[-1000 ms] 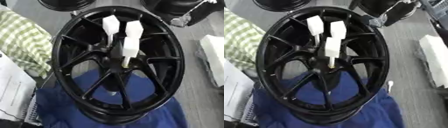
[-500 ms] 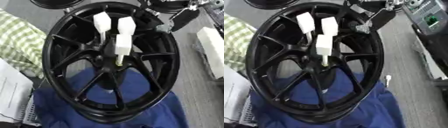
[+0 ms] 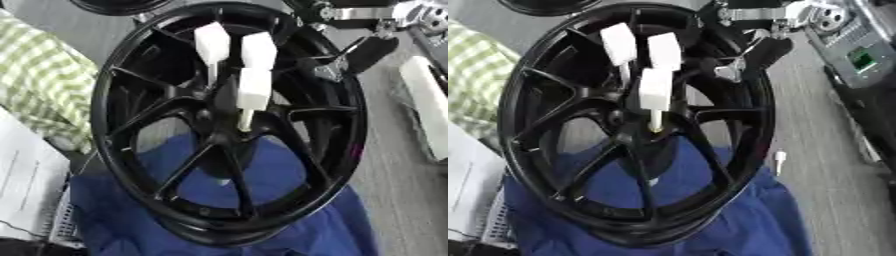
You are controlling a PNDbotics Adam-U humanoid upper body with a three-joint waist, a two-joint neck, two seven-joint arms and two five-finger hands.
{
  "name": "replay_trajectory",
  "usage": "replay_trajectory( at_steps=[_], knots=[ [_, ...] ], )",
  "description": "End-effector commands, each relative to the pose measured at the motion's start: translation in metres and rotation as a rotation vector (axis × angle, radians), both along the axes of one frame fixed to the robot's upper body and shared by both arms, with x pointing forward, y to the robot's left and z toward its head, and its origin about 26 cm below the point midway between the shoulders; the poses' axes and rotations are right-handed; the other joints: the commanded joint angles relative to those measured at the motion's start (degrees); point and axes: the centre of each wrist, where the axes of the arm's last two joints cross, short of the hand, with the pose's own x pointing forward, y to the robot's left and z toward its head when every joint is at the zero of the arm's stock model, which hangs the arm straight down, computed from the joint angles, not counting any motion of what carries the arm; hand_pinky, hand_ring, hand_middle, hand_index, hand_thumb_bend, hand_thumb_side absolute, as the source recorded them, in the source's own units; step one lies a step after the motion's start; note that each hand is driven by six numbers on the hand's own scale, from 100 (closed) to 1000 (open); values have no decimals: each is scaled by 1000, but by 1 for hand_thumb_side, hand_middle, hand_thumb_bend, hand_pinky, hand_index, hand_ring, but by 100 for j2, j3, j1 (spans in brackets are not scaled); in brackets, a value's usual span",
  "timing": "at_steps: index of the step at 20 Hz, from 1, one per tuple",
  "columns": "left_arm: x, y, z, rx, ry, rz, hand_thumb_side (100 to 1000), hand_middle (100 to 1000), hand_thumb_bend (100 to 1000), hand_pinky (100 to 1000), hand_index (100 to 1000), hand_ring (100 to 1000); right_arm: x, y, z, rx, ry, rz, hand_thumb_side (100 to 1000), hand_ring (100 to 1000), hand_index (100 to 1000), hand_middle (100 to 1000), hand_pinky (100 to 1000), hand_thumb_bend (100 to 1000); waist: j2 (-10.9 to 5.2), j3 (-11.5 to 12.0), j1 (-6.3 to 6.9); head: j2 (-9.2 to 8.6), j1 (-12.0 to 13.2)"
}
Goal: Pull the pin out of the wheel hub.
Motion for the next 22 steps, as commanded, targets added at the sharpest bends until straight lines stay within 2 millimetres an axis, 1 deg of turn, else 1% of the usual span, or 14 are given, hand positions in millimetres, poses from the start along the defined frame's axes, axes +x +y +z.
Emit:
replay_trajectory(
  at_steps=[1,3,6,10,14,17,22],
  knots=[
    [-1,4,11,22,-23,-3,720,522,110,812,731,629,-5,3,9,-3,-38,-18,307,876,859,779,980,100,-100,25,19,27,-17],
    [-1,3,10,20,-21,-7,726,522,105,814,730,630,-5,4,10,21,-39,-31,216,876,861,767,987,100,-89,45,19,28,-43],
    [0,3,9,18,-17,-12,728,522,101,815,729,630,-7,4,18,96,-56,-57,126,874,855,759,989,100,-81,82,19,10,-86],
    [0,4,8,19,-14,-13,729,522,100,817,728,631,-16,5,35,130,-137,-97,167,873,855,759,970,100,-91,109,22,7,-134],
    [0,3,7,17,-11,-20,731,523,100,819,729,632,-26,10,46,129,-222,-120,188,869,852,757,953,106,-124,120,11,22,-191],
    [0,3,7,16,-10,-20,731,523,100,820,729,633,-32,15,50,137,-255,-114,178,871,855,759,957,100,-152,132,7,29,-201],
    [0,3,7,14,-10,-21,731,523,102,821,729,633,-39,23,52,137,-219,-75,145,881,866,764,974,100,-184,151,-11,29,-216]
  ],
)
